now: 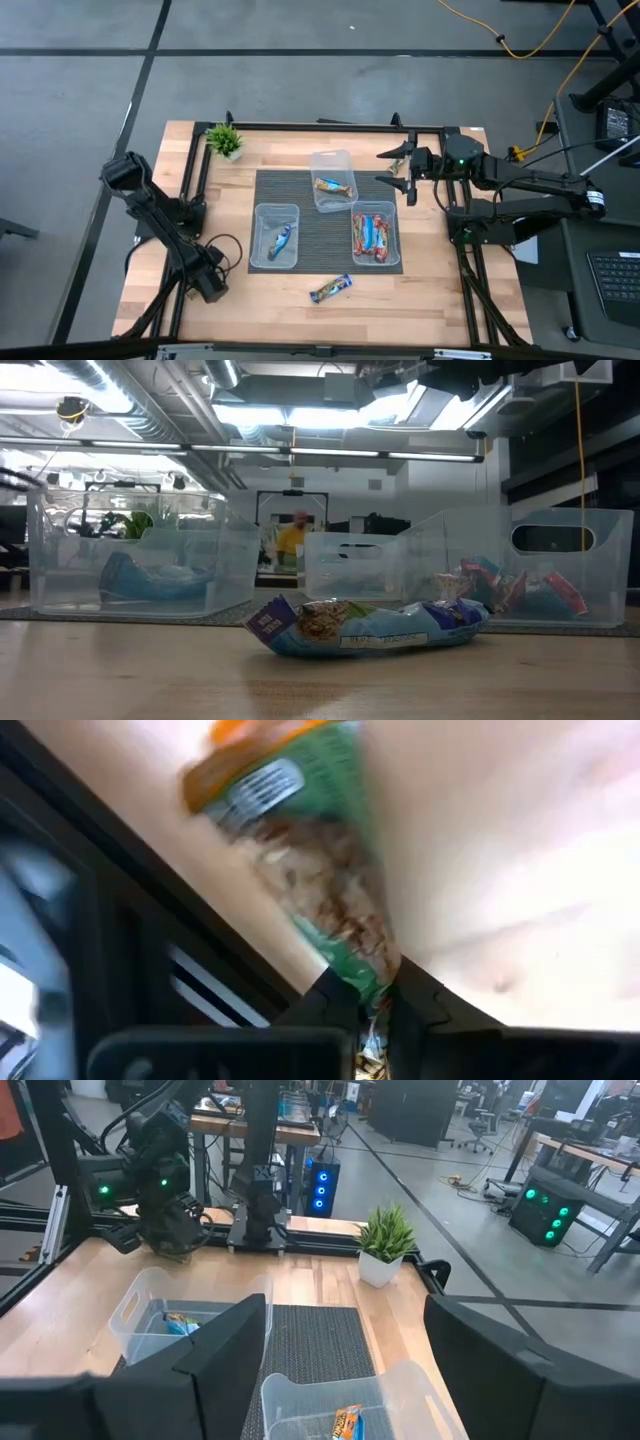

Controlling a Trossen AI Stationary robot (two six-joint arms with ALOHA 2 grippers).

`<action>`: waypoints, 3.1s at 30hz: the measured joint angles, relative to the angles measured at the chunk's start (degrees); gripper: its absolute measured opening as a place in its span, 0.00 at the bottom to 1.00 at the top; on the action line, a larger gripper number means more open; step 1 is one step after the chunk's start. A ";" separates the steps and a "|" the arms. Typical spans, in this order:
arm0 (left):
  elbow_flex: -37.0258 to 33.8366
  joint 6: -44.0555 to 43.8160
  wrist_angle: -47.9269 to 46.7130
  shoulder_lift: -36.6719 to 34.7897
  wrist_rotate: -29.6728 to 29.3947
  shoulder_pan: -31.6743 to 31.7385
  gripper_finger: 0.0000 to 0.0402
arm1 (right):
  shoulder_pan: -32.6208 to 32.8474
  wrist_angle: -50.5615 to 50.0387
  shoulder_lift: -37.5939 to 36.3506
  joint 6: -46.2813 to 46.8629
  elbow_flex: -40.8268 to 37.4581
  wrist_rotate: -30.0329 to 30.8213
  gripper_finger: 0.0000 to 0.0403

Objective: Pick and place Granola Bars by type
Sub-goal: Put the yellow granola bar into the top transparent bin

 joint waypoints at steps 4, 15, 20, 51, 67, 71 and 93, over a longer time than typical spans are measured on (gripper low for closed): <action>0.07 -0.32 0.05 -4.82 -3.77 2.70 0.03 | 0.00 0.00 0.00 -0.02 0.01 0.10 0.68; 13.06 13.19 -16.17 -16.67 -22.26 11.71 0.02 | 0.00 -0.02 0.02 -0.01 0.01 0.15 0.68; 23.07 29.92 -19.09 -20.01 -38.03 20.19 0.02 | 0.00 -0.02 0.02 -0.26 0.01 0.15 0.68; 58.24 99.73 13.16 4.01 -15.31 70.58 0.02 | 0.00 -0.02 0.15 -0.24 0.01 0.11 0.68; 58.54 96.98 7.28 21.59 -10.12 77.91 0.02 | 0.00 -0.09 0.15 -0.35 0.01 2.51 0.68; 58.54 94.66 5.40 21.98 -9.76 76.69 0.02 | 0.00 -0.08 0.15 -0.24 0.01 2.53 0.68; 55.98 95.32 6.73 30.92 -11.09 70.97 0.13 | -0.02 -0.53 0.15 -0.11 0.01 3.17 0.68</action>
